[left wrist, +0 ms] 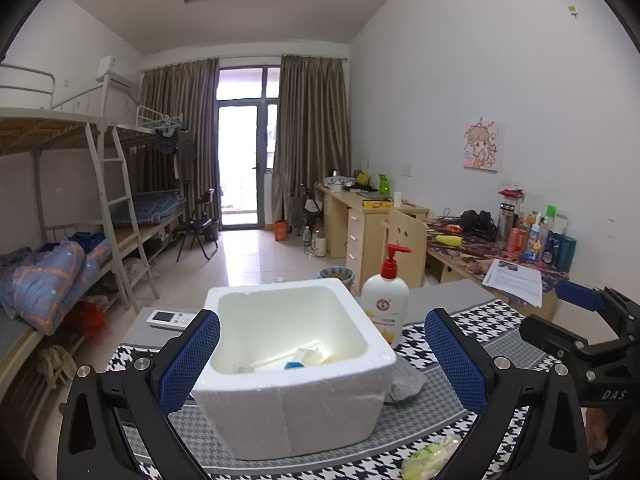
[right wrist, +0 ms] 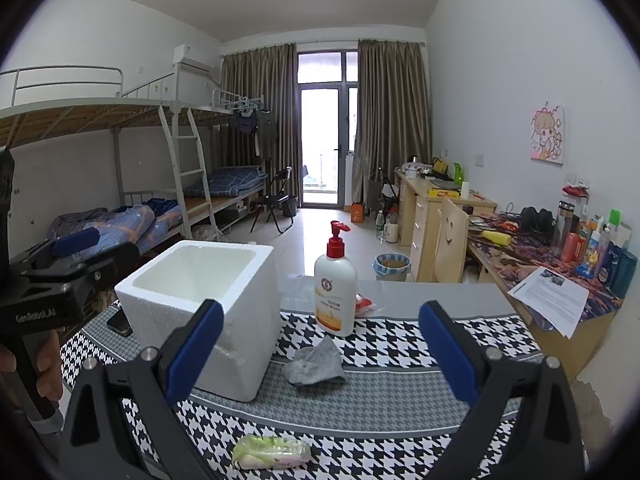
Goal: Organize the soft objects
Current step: 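Withdraw both tools from the foam box back toward the table, then move both tools toward the green wet-wipe packet on the table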
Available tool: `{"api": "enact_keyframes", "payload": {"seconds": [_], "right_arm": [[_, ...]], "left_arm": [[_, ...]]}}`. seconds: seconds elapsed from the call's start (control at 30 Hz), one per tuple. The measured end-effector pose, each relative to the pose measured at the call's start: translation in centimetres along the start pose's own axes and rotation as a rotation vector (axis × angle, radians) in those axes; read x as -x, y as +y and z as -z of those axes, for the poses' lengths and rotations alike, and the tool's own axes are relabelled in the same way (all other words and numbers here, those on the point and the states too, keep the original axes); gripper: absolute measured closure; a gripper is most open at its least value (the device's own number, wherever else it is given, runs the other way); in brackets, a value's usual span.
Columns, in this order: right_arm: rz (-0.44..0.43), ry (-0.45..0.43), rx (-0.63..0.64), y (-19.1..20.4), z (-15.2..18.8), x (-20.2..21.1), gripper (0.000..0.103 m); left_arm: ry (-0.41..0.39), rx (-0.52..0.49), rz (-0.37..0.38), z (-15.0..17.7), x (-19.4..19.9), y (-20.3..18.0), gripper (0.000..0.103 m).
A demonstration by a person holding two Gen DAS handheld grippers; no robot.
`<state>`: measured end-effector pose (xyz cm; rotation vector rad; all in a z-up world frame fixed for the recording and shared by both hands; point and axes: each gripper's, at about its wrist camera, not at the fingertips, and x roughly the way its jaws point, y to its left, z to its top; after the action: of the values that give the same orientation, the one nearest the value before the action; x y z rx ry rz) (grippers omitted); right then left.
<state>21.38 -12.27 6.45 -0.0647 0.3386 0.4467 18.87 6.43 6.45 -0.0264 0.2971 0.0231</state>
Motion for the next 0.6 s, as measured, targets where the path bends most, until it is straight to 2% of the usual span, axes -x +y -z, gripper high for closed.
{"api": "enact_keyframes", "payload": {"seconds": [0.6], "right_arm": [[0.011, -0.013, 0.012, -0.1, 2.8, 3.1, 0.003]], "left_arm": [[0.006, 0.015, 0.091, 4.3, 2.4, -1.4, 0.001]]}}
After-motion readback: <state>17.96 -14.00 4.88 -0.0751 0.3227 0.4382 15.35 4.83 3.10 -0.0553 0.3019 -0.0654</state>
